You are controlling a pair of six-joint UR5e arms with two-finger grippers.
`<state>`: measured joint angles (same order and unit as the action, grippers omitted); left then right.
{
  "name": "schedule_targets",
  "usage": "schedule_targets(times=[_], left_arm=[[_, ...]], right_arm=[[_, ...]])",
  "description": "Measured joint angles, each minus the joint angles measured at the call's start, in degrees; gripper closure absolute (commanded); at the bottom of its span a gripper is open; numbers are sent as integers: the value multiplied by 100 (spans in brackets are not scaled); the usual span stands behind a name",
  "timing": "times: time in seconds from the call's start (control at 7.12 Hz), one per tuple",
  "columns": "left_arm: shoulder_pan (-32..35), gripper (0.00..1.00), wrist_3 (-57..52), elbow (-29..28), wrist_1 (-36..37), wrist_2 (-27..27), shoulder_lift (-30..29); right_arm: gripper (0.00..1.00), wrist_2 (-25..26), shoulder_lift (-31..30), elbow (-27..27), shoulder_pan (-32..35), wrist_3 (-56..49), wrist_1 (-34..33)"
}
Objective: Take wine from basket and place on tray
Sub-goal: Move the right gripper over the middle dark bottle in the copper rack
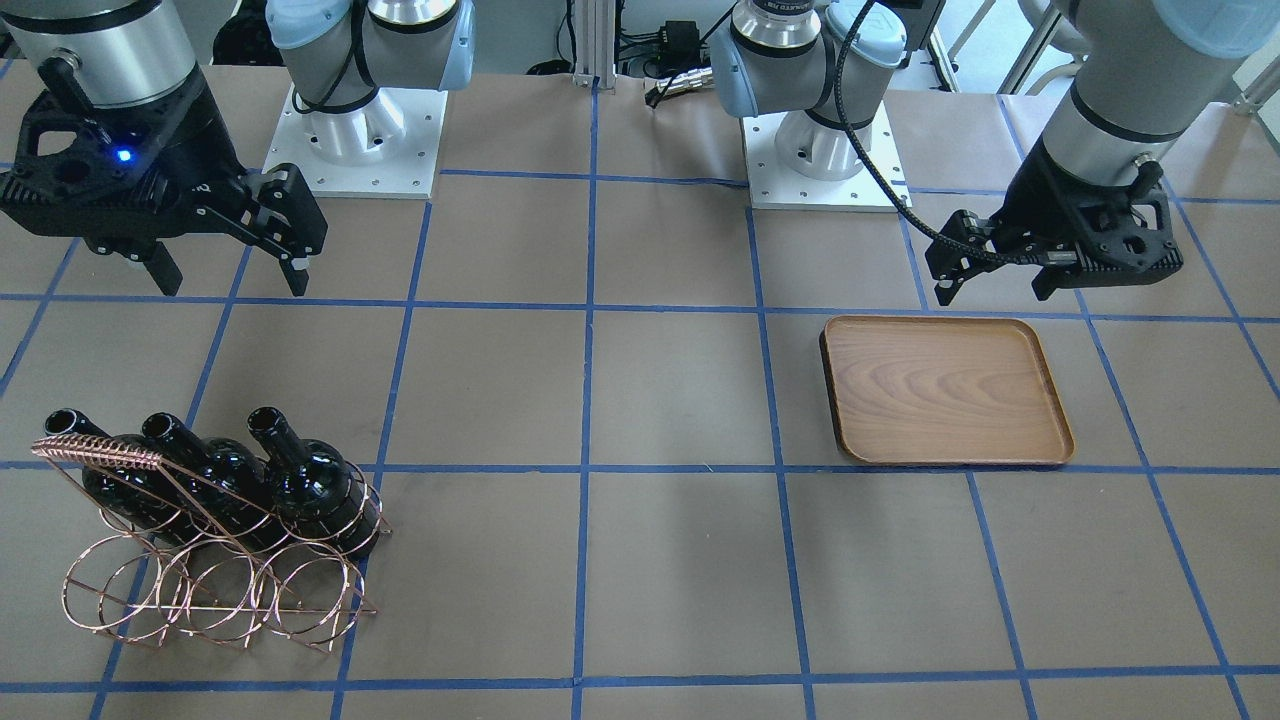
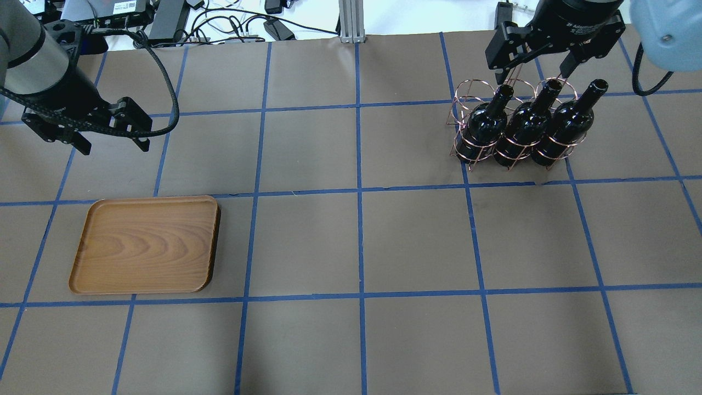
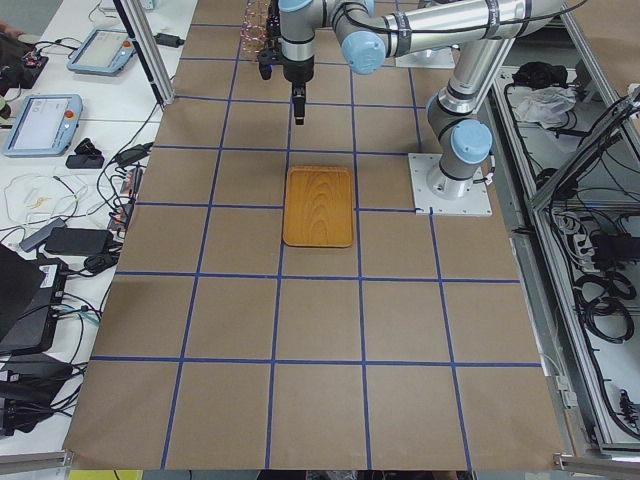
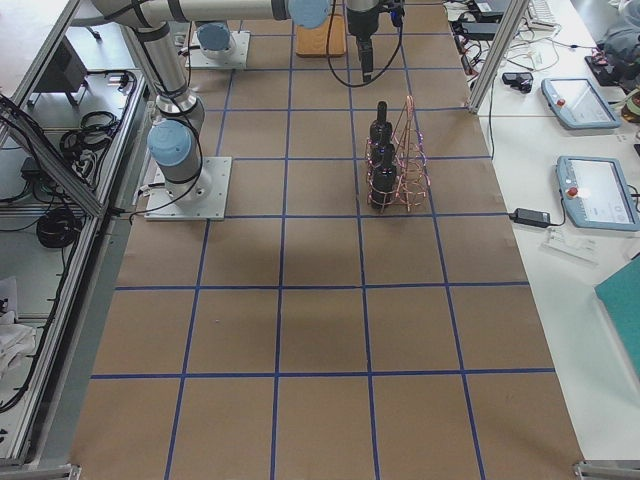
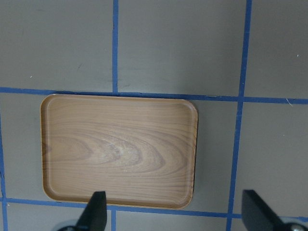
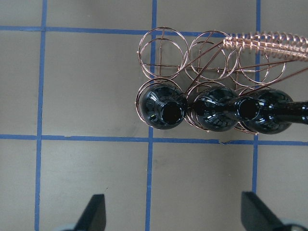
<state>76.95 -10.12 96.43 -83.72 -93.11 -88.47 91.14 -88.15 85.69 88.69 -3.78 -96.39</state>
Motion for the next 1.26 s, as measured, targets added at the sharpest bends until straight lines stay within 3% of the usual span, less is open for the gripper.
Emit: schedule_targets(times=[0.56, 0.98, 1.26], left_arm=[[4, 0, 1, -2, -57, -53, 7], [4, 0, 1, -4, 1, -36, 7], [4, 0, 1, -9, 10, -35, 12]], right_arm=[[0, 35, 134, -140, -81, -4, 185], [2, 23, 869, -639, -668, -189, 283], [1, -6, 1195, -678, -921, -284, 204]])
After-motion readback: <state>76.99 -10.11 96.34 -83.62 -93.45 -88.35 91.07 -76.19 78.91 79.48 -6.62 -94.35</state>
